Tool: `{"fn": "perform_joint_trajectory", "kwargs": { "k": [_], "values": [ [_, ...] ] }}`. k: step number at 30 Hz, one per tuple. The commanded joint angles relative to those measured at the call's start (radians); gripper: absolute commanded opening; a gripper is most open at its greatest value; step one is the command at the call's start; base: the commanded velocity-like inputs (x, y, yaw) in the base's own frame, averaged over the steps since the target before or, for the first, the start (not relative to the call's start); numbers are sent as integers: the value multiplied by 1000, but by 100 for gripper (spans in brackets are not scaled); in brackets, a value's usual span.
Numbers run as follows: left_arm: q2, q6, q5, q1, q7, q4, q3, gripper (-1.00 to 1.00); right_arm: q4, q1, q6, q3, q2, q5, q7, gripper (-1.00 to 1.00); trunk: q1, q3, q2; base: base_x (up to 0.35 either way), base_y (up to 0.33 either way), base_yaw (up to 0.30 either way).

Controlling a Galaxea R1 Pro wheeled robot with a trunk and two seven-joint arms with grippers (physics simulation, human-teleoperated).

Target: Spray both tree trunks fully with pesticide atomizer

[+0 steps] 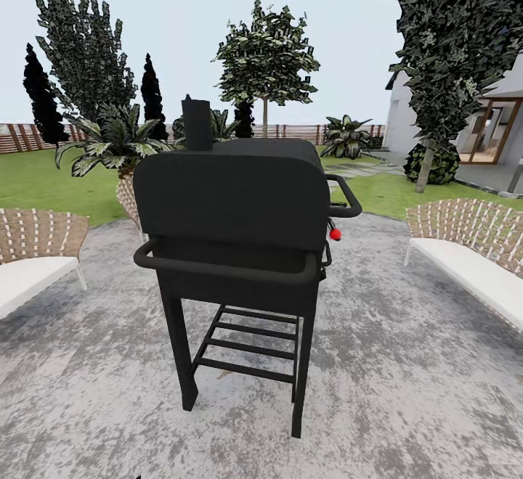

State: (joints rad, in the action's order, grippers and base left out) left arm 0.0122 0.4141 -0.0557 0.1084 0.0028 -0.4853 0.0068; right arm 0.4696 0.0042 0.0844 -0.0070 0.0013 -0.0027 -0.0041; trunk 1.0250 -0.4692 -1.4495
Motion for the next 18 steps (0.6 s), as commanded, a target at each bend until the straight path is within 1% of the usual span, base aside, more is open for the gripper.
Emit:
{"fn": "perform_joint_trajectory", "kwargs": {
  "k": [1,10,13,18],
  "values": [
    [0,3,-6,1,0,1,1,100,1,0,2,-1,0,0,0,100,0,-1,0,0,0,-33],
    [0,3,-6,1,0,1,1,100,1,0,2,-1,0,-1,0,100,0,0,0,0,0,-32],
    [0,3,-6,1,0,1,1,100,1,0,2,-1,0,-1,0,100,0,2,0,0,0,-149],
    [0,3,-6,1,0,1,1,100,1,0,2,-1,0,-2,0,100,0,6,0,0,0,-208]
  ]
}}
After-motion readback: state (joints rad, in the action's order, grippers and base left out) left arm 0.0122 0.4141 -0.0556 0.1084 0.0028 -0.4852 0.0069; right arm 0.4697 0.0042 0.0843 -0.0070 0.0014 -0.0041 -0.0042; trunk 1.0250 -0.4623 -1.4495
